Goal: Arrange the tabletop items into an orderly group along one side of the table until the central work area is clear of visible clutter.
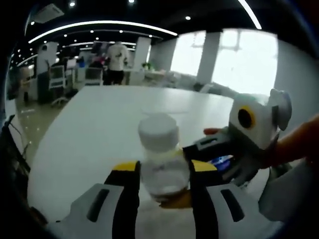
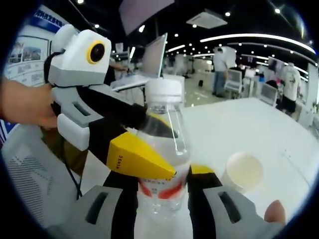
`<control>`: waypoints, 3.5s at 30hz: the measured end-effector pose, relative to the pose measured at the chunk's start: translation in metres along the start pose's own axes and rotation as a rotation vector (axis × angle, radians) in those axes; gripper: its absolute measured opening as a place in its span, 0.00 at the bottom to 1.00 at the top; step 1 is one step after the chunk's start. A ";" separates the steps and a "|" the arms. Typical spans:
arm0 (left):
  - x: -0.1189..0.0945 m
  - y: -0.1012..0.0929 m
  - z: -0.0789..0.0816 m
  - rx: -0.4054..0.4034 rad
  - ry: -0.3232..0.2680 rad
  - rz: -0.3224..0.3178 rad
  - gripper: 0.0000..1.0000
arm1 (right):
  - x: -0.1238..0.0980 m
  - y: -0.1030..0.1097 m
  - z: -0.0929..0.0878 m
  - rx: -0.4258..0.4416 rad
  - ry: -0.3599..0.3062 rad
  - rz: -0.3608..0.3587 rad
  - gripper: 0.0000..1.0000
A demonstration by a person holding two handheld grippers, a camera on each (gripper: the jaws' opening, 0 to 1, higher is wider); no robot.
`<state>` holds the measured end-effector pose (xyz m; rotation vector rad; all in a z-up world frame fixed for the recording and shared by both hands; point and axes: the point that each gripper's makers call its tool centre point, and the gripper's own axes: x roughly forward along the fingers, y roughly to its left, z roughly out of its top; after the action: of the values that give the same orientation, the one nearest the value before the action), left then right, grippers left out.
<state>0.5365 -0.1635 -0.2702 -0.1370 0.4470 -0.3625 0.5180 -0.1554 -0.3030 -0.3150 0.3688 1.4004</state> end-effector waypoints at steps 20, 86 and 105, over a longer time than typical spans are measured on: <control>-0.019 -0.020 0.025 0.087 -0.012 -0.218 0.35 | -0.028 0.014 0.024 -0.041 -0.059 0.143 0.40; -0.034 -0.017 0.067 0.301 -0.036 -0.626 0.36 | 0.000 0.004 0.068 -0.241 -0.183 0.359 0.37; 0.021 0.031 0.071 0.232 -0.022 -0.579 0.32 | 0.048 -0.060 0.042 -0.200 -0.107 0.189 0.37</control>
<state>0.5953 -0.1386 -0.2210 -0.0418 0.3339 -0.9767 0.5863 -0.1031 -0.2865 -0.3737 0.1736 1.6375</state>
